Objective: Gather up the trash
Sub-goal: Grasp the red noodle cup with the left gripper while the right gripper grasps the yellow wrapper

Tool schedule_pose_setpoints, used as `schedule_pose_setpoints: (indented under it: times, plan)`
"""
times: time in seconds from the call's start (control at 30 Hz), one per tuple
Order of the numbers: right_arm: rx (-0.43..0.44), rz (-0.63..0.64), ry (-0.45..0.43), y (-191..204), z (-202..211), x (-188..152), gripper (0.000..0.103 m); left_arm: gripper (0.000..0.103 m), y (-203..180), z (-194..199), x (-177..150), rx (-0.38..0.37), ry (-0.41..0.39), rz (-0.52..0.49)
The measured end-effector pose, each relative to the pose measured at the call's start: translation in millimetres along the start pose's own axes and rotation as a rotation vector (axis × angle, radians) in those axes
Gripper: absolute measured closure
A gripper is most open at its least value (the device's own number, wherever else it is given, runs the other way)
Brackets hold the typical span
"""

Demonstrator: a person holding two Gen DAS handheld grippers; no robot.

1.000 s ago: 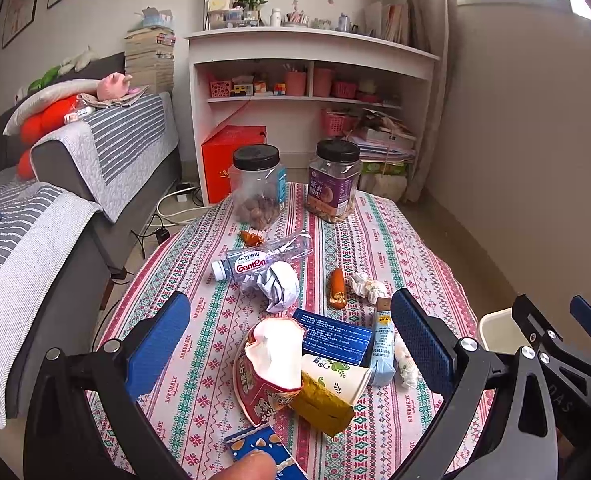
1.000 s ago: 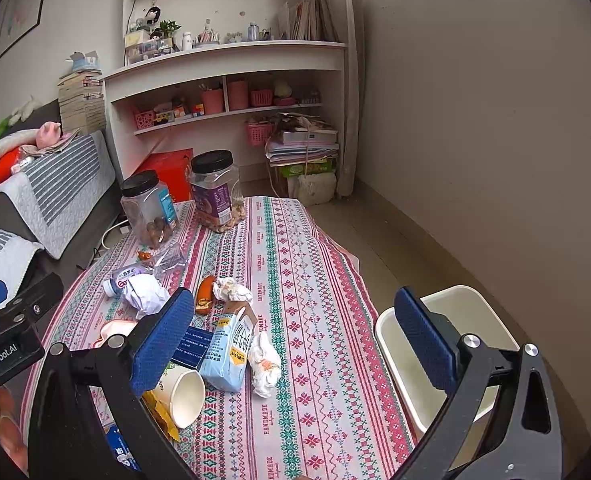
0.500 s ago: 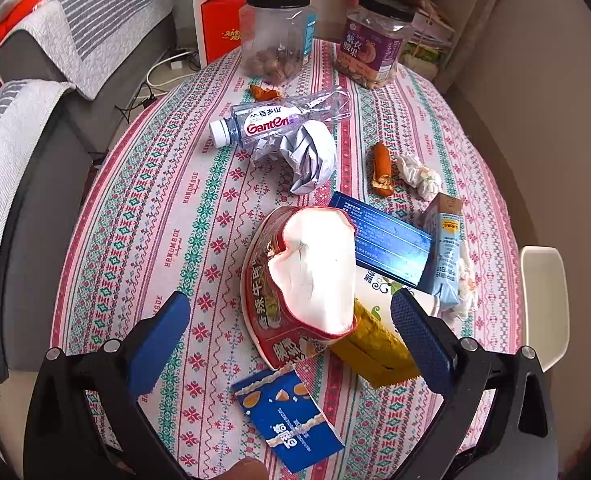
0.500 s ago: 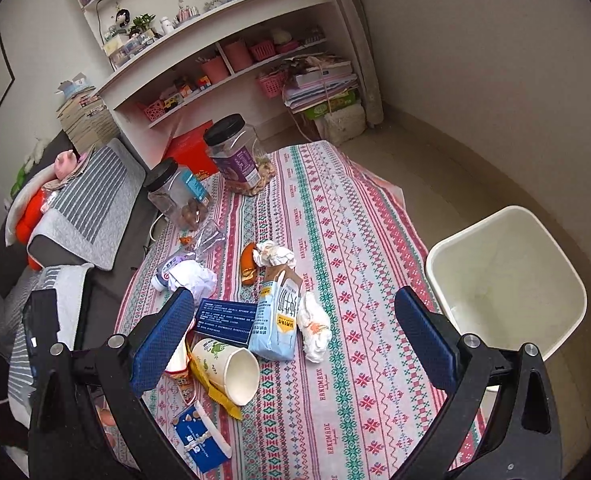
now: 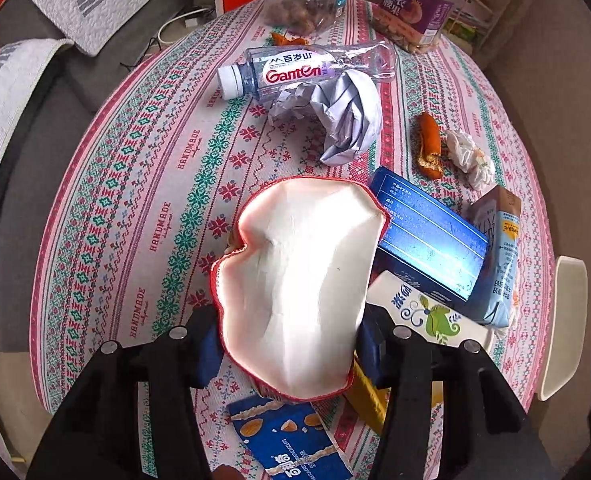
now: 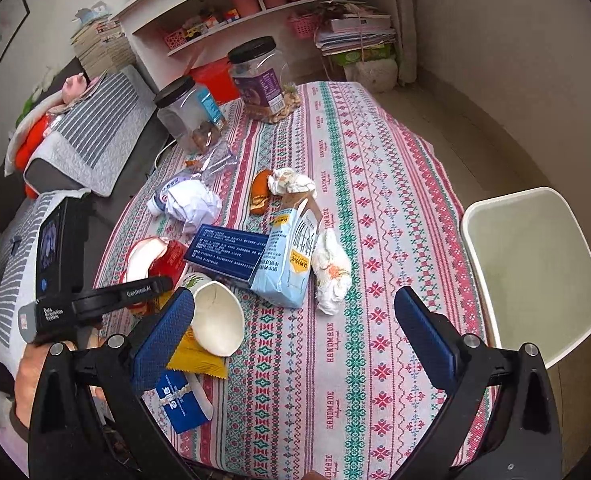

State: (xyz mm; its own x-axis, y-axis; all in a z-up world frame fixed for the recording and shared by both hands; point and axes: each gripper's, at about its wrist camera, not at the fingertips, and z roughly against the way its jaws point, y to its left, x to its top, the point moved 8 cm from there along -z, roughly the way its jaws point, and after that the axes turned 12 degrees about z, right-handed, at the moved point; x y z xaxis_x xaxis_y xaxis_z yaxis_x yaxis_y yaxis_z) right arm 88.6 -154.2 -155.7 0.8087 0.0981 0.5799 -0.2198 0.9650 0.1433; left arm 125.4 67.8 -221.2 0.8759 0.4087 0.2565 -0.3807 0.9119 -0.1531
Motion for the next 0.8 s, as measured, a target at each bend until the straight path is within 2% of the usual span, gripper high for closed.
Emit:
schedule_pose_setpoints:
  times: [0.2, 0.33, 0.47, 0.6, 0.7, 0.77, 0.8]
  plan:
    - [0.046, 0.208, 0.033, 57.3, -16.7, -15.0, 0.007, 0.051, 14.1, 27.4, 4.0, -0.056, -0.039, 0.021]
    - [0.098, 0.333, 0.061, 96.5, -27.1, -30.7, 0.007, 0.05, 27.2, 58.5, 10.2, -0.084, -0.1, 0.026]
    - [0.128, 0.387, 0.13, 126.6, -46.8, -48.6, 0.008, 0.05, 41.4, 86.3, 17.4, -0.093, -0.169, 0.038]
    - [0.113, 0.429, 0.171, 147.5, -65.5, -54.5, 0.012, 0.05, 55.7, 95.0, 22.0, -0.1, -0.183, 0.055]
    - [0.091, 0.435, 0.226, 150.4, -87.4, -56.7, 0.022, 0.05, 64.1, 91.8, 23.3, -0.088, -0.173, 0.062]
    - [0.085, 0.433, 0.273, 152.1, -100.1, -62.2, 0.04, 0.05, 69.7, 88.6, 22.7, -0.079, -0.166, 0.066]
    - [0.086, 0.432, 0.289, 152.4, -105.4, -64.2, 0.045, 0.05, 72.1, 87.6, 22.0, -0.076, -0.163, 0.067]
